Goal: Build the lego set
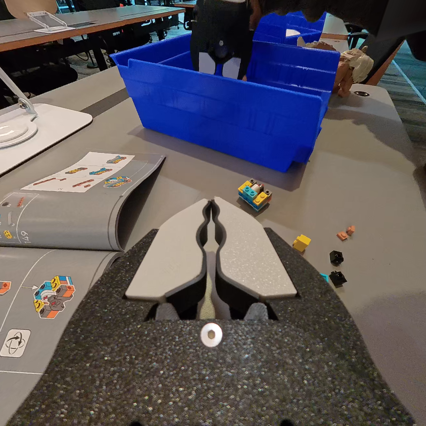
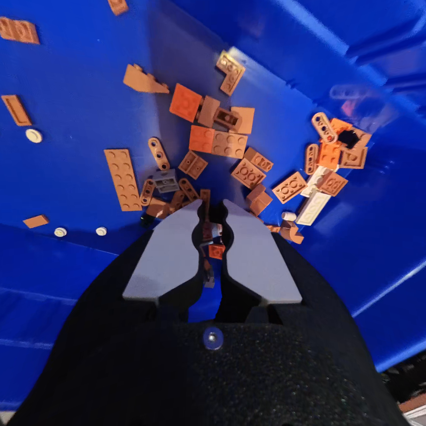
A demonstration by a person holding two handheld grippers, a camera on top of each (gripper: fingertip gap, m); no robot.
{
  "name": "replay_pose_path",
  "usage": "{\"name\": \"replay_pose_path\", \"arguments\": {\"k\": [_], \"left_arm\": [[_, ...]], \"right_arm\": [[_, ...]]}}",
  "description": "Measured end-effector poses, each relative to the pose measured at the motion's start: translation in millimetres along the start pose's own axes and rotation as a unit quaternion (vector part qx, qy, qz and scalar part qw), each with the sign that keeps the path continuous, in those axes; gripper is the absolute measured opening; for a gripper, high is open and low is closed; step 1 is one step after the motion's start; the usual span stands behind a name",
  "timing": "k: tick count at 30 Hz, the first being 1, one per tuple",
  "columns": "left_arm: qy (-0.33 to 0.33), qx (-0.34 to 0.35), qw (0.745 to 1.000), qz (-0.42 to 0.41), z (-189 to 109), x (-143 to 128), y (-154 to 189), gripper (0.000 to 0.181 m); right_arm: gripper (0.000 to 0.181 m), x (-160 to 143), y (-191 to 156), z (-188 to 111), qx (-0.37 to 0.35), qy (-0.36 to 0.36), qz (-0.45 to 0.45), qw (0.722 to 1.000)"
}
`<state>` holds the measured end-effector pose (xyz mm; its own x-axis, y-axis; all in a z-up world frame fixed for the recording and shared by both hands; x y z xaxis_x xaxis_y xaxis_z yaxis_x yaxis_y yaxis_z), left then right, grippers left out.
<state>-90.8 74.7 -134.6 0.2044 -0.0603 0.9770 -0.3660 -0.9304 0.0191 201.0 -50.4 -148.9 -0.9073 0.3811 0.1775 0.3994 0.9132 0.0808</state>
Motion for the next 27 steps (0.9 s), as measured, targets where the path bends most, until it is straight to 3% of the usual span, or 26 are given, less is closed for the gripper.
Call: {"name": "replay_pose_path", "arguments": {"k": [7,12,16,21,27], "left_arm": [[0.000,0.001,1.000,-0.002,0,0,0,0.000],[0.001,0.004,1.000,0.000,0,0,-1,0.000],[0.004,0.008,1.000,0.000,-1,1,-1,0.000],[0.004,0.017,1.000,-0.009,-2,1,-3,0.000],[0.009,0.022,1.000,-0.009,-3,5,0,0.000]], "right_arm": [[0.011,-1,-1,5,0.016,-0.016,-0.002,1.000],[0.005,0,1,1,-0.013,-0.012,-0.003,1.000],[0.005,13,-5,-24,-0.063,0.015,0.007,0.998],[0.005,49,-32,-68,-0.133,0.061,0.013,0.989],[0.005,83,-57,-96,-0.220,0.090,0.034,0.971]]}}
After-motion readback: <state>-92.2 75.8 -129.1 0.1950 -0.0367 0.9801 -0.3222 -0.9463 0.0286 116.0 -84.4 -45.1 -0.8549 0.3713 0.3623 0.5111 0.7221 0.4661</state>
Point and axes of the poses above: each gripper's, where its closed fingertips meet, z out along the fingers, x out of its top, y = z × x across the jaws, the point moved 6 cm from there along -z, back along the fingers, and after that the axes turned 7 degrees about y, right-handed, at the moved point
